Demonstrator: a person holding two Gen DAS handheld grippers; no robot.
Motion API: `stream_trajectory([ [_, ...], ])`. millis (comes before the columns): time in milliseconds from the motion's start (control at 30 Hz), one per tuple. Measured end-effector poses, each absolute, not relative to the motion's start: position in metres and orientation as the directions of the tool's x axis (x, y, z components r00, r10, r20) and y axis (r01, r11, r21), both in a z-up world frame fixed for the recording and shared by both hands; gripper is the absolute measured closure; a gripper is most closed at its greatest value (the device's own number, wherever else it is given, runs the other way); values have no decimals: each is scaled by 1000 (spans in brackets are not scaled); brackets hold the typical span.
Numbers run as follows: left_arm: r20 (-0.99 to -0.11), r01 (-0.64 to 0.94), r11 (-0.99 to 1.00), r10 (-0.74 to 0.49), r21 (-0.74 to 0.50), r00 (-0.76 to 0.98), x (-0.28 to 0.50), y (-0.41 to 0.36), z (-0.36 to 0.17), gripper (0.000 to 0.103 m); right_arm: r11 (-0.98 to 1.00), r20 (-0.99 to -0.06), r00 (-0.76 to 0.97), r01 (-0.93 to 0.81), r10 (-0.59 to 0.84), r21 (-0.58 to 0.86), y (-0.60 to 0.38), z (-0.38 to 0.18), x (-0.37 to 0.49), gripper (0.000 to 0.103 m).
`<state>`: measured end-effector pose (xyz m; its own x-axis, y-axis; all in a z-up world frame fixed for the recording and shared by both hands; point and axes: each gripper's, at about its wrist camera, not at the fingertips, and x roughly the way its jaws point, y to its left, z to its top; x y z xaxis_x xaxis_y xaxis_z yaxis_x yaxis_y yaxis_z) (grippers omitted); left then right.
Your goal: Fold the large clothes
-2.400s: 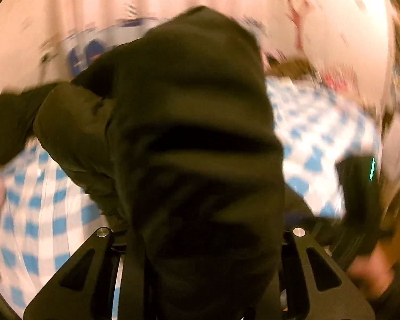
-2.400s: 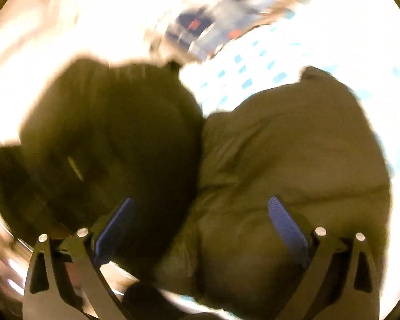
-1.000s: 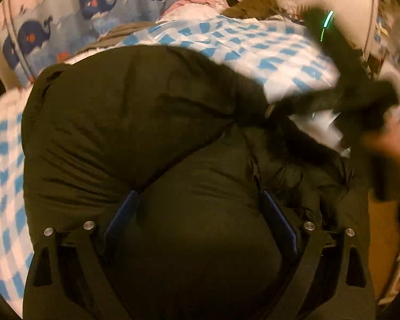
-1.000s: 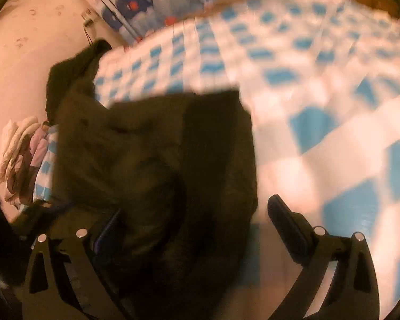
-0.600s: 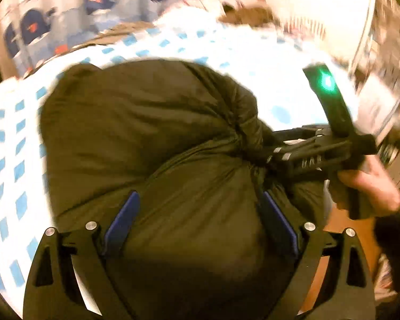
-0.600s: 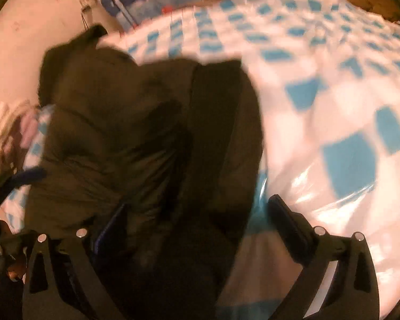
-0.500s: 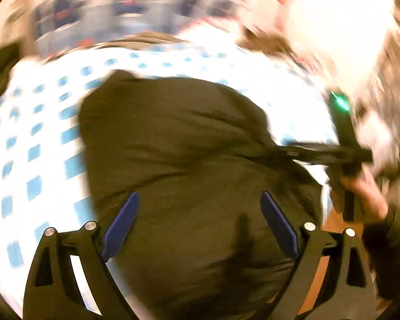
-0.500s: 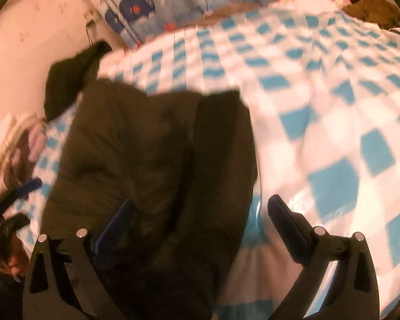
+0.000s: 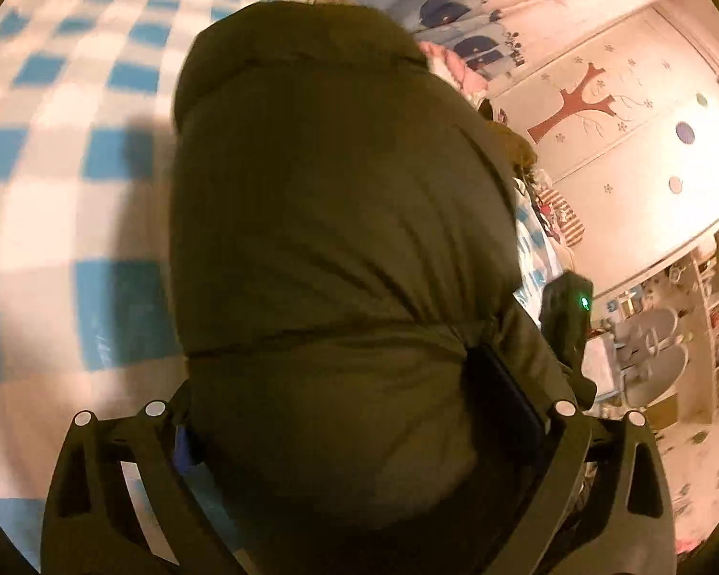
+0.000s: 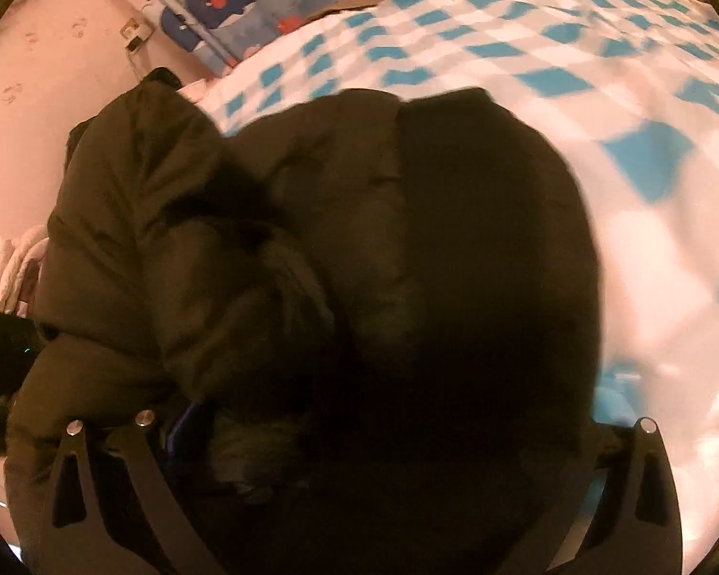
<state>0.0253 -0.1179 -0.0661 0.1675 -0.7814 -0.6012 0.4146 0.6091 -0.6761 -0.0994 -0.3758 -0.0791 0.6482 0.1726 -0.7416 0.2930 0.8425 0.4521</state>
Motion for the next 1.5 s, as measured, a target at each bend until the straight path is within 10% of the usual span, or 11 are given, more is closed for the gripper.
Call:
stream_trajectory([
  [467,-796,37,913,-373,-406,478,22,132,-52,11,909,-745,540,-103,392,404,-146,-87,58,5],
  [800,-726,93,993,-118,-75,677,-13,59,-14,10,925,-695,664,15,275,380,-215,-6,8,6],
  [900,-723,88,994,-107,-65,682,-16,57,-17,10,878,-562,736,-91,377,471,-196,26,18,6],
  [1133,-705,102,991,-137,-92,696,-17,64,-23,9,870,-620,692,-23,369,493,-163,-76,93,6],
  [1500,-732,71,997,-48,0,679,-48,73,-5,8,926,-647,691,-92,324,366,-162,-3,1,6],
])
